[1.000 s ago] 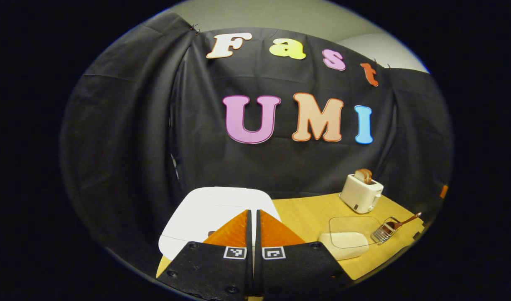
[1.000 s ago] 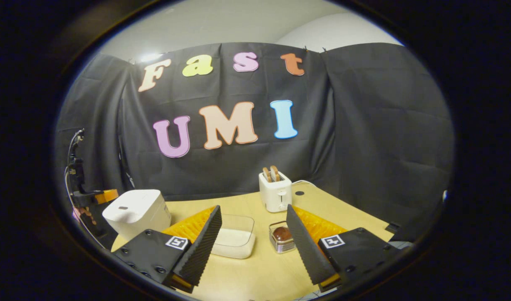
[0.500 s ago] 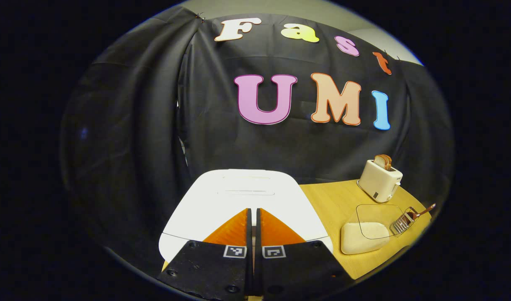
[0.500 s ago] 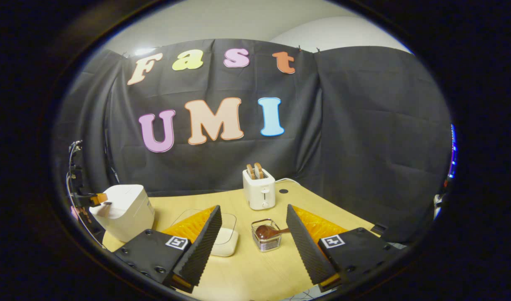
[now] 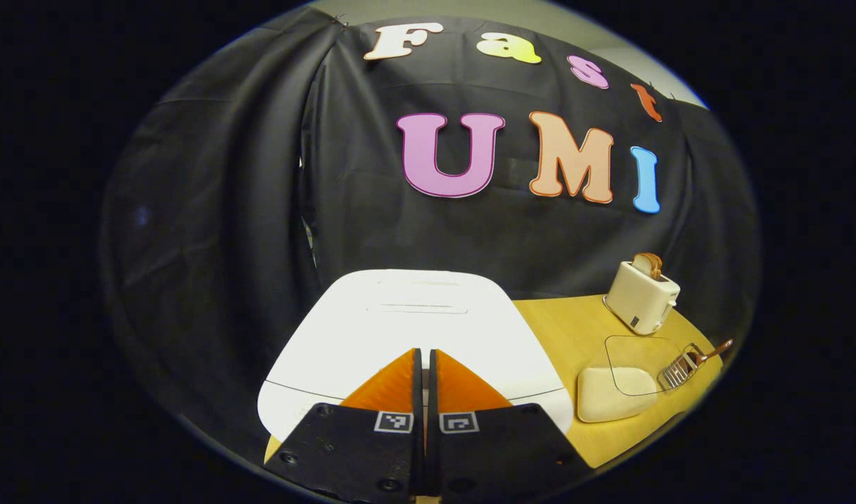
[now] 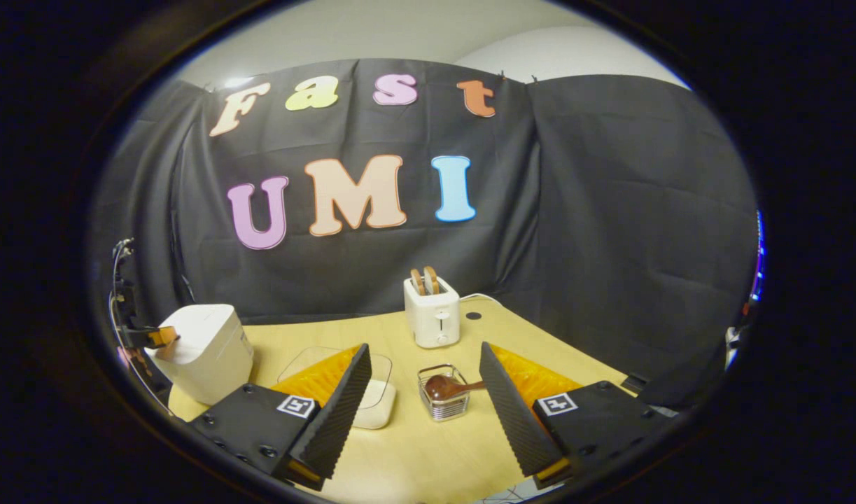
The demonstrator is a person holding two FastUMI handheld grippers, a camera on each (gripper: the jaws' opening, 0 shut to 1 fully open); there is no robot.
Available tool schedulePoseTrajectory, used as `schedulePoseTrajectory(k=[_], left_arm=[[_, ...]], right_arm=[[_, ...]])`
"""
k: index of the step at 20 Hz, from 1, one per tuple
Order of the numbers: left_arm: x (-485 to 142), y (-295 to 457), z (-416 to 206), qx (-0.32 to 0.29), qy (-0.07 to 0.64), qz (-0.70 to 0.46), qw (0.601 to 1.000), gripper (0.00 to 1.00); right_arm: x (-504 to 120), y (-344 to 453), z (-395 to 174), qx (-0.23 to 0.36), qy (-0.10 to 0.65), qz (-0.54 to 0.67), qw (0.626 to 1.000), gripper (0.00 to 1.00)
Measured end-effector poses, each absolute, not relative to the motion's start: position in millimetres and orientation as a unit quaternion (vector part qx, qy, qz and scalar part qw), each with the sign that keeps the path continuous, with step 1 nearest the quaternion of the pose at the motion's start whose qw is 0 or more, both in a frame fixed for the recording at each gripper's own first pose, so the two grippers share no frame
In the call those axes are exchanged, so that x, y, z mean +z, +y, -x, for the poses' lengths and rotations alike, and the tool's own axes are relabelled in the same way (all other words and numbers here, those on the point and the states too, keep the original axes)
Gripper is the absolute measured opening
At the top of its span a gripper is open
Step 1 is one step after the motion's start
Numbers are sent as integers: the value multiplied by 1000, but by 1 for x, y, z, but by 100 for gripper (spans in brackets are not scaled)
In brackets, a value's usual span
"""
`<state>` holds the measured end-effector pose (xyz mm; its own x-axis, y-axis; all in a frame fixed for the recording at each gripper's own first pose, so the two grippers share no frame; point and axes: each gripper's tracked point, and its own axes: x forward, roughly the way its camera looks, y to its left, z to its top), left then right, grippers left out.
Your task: Close the left gripper, press the button to open the rice cooker; take a wooden spoon from the chopstick holder with the right hand, scoop a spoonful of rice and pour it into the rice cooker, then put the wooden spoon back into the chopstick holder.
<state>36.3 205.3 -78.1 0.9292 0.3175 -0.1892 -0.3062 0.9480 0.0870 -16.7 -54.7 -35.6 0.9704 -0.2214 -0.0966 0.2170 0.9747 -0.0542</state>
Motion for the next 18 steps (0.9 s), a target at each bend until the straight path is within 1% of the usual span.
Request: schedulePoseTrajectory(k=[2,4,8,18], left_arm=[[-78,207,-36,161,100,-19,982,0],[-83,206,-35,164,113,-3,980,0],[-76,206,-37,169,106,-11,980,0],[10,201,-56,180,18,-58,982,0]], right_arm=[[-35,-53,15,-107,52,23,993,98],[-35,-53,15,-105,52,29,993,98],[-38,-58,14,-101,55,28,993,98],[-65,-86,5,-101,72,13,992,98]])
